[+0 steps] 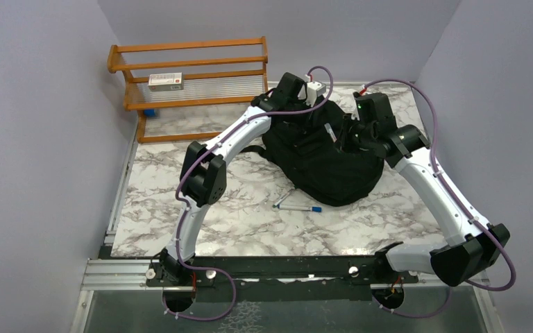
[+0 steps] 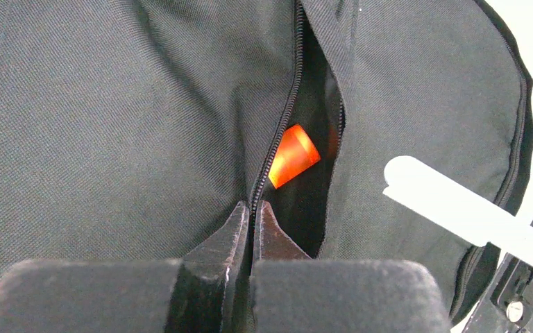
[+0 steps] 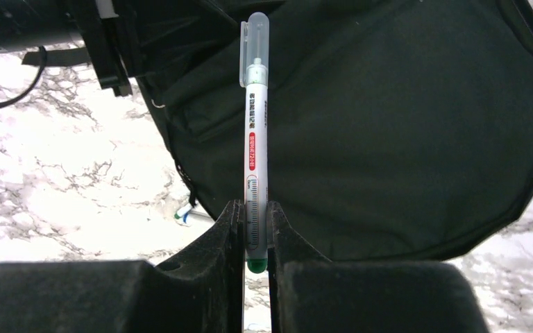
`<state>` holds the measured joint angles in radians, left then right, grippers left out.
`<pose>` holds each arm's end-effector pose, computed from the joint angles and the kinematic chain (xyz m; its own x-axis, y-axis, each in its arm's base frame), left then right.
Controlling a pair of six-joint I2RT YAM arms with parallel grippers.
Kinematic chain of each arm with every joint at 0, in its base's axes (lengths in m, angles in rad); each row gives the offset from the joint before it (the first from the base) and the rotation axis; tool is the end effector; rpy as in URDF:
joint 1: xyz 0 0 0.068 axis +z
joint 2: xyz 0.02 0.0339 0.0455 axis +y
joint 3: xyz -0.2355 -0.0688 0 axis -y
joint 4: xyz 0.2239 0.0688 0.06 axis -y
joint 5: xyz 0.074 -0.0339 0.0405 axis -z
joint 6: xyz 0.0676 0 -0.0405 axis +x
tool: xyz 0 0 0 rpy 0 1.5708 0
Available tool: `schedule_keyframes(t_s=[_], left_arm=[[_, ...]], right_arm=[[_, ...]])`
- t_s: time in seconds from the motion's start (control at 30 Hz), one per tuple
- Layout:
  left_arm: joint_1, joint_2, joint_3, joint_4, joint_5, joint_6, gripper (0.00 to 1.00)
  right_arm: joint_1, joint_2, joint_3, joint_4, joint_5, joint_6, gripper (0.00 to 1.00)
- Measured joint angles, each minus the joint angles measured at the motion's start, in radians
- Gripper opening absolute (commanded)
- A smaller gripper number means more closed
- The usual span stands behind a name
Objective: Pack the student bag
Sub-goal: Place the stationery in the student bag.
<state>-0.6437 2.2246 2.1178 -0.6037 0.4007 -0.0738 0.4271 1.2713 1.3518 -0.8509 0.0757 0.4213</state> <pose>0.3805 -0.3185 0.2474 -0.5785 0.3491 -0.7372 0.7485 0.5864 -0.3096 0.2482 0.1073 0.3178 -0.7272 0.1171 -0.6764 -0.0726 0.9667 0.2454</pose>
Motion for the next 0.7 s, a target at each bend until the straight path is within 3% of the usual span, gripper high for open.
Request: schedule_keyframes(t_s=[0.7], left_arm=[[-0.005,-0.119,-0.091,0.100,-0.081,-0.045,0.00]], right_arm=[[-0.056,0.106,0.100,0.027,-0.142,-0.072,0.01]])
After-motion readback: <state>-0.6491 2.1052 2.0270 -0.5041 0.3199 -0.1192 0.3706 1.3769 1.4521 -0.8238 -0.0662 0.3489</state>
